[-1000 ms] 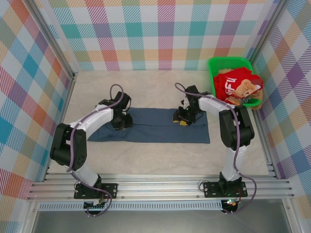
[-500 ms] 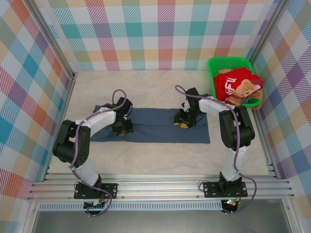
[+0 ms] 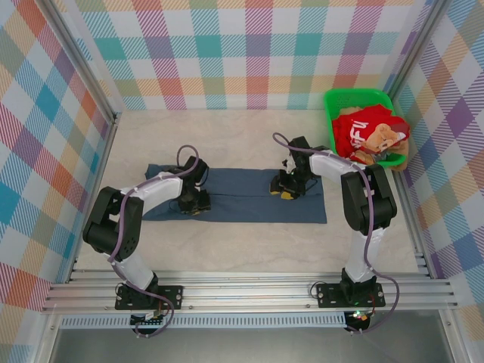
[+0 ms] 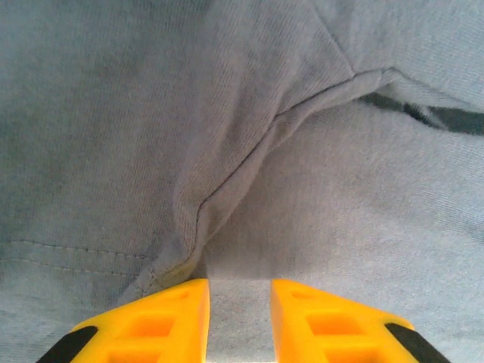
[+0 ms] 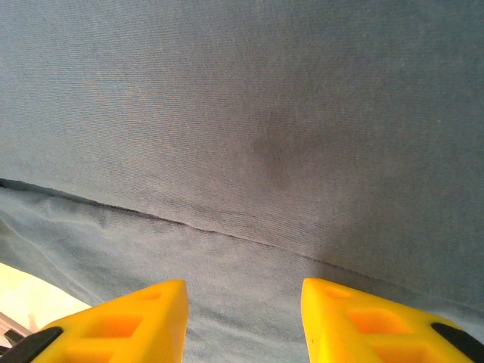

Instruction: Fold and stack the t-shirts

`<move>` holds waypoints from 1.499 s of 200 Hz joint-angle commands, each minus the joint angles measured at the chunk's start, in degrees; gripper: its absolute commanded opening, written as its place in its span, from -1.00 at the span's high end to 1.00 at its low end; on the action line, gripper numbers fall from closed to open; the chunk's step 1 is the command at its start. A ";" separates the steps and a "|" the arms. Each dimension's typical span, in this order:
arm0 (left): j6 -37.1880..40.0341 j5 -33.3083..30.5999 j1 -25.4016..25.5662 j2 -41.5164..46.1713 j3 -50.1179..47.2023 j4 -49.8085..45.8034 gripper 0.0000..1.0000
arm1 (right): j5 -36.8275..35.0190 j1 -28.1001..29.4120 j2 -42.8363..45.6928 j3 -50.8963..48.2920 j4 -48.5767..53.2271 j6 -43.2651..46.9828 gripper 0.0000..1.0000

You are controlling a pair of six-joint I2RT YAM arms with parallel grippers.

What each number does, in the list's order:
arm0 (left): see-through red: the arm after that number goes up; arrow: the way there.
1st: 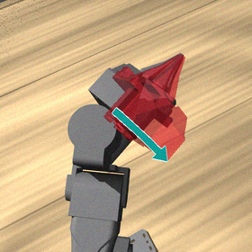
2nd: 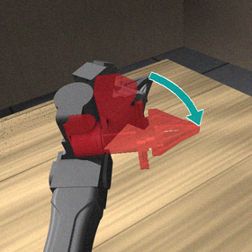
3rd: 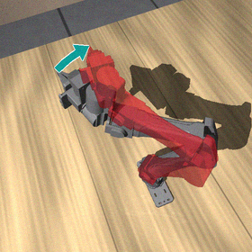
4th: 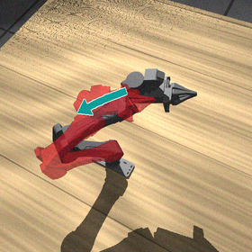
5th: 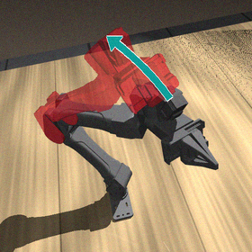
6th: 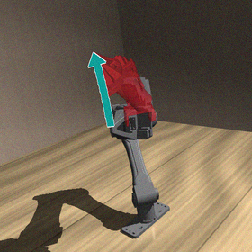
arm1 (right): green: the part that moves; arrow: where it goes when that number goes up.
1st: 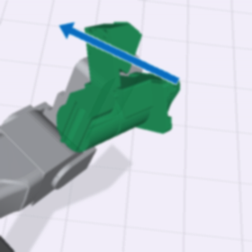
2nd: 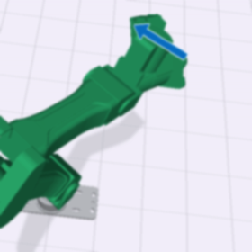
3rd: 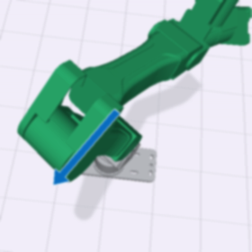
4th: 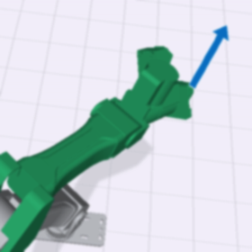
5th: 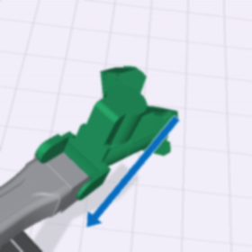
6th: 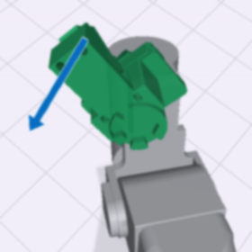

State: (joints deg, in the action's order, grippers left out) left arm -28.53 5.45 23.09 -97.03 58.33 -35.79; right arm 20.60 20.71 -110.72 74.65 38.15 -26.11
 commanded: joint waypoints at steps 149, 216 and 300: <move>-5.07 -7.51 -25.99 -20.51 28.03 -7.35 0.92 | -2.58 -0.24 3.02 -2.97 0.52 0.71 0.21; -0.65 -13.52 -23.49 -19.15 36.59 -11.06 0.51 | -6.19 -1.51 7.90 -3.06 0.05 0.02 0.22; -28.09 -2.69 -10.77 -1.59 11.27 -7.24 0.66 | -11.32 -8.49 -2.68 10.17 5.36 3.68 0.29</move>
State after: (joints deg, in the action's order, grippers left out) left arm -46.85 -1.76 9.08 -95.48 74.48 -44.62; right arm 11.49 12.27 -108.99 80.18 39.51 -25.34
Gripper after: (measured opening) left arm 0.189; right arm 0.361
